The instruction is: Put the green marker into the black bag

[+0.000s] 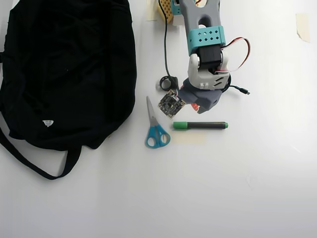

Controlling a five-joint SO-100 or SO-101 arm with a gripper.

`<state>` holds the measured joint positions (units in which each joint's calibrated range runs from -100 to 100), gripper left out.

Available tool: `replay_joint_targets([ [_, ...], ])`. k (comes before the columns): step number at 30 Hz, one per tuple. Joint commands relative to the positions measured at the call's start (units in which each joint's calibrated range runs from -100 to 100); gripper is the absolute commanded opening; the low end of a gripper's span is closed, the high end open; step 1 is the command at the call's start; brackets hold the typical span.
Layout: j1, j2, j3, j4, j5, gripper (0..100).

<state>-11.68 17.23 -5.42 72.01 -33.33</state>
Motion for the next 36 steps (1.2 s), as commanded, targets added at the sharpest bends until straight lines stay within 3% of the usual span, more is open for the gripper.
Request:
replay_joint_targets([
  [1, 0.09, 0.37, -4.64, 2.33, -2.53, 2],
  [8, 0.09, 5.26, -13.08, 6.38, -4.32, 2],
  [17, 0.16, 13.15, -25.57, 13.09, -10.66, 2],
  [36, -1.11, 14.06, -26.74, 13.27, -19.47, 2],
])
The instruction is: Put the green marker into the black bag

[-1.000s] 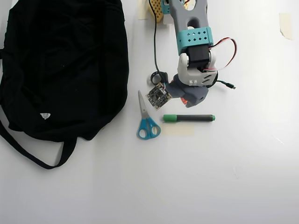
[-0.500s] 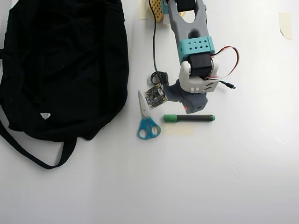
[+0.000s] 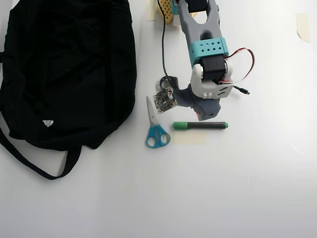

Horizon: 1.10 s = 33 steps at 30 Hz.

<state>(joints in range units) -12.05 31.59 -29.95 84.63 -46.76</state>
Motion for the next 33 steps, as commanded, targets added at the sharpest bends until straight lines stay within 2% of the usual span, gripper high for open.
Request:
replay_joint_targets([
  [1, -0.74, -0.22, -2.21, 1.07, -6.51, 2],
  [5, -0.74, 2.44, -3.74, 3.23, -9.82, 2],
  [15, -0.44, 10.40, -15.87, 3.57, -9.45, 2],
  [26, -0.07, 12.14, -17.40, 3.57, -10.03, 3],
  [29, 0.01, 12.23, -17.40, 3.49, -10.03, 8],
  [33, 0.01, 12.23, -17.22, 3.31, -10.03, 21],
])
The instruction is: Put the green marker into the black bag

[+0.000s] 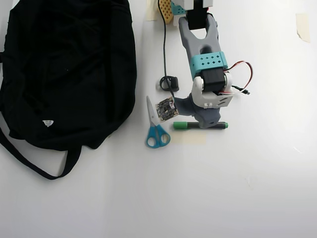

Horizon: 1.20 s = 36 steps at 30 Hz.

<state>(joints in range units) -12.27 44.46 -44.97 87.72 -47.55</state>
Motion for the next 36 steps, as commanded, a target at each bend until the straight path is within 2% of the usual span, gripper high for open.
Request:
replay_joint_targets([
  [1, 0.23, -0.64, -2.11, 0.22, -9.24, 24],
  [5, 0.23, -0.64, -2.11, -0.12, -9.24, 32],
  [8, 0.30, -0.64, -2.20, -0.30, -9.30, 34],
  [22, 0.83, -0.64, -2.29, -0.47, -9.24, 34],
  [36, 1.50, 2.76, -4.63, -7.88, -8.77, 34],
])
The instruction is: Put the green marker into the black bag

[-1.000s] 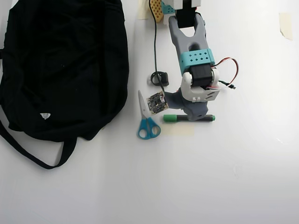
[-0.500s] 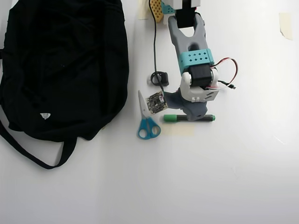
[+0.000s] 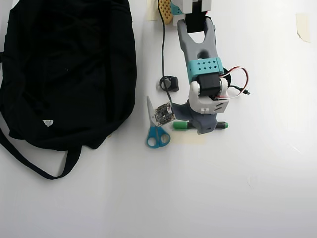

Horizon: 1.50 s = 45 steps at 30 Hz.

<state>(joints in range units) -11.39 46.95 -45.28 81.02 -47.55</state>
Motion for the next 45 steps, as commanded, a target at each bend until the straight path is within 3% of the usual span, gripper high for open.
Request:
replay_joint_targets([
  [1, 0.62, 0.93, -5.30, -1.18, -8.93, 34],
  [26, 1.67, 7.57, -11.86, 4.77, -10.61, 34],
  [45, -0.65, 7.57, -13.12, -1.95, -10.77, 33],
])
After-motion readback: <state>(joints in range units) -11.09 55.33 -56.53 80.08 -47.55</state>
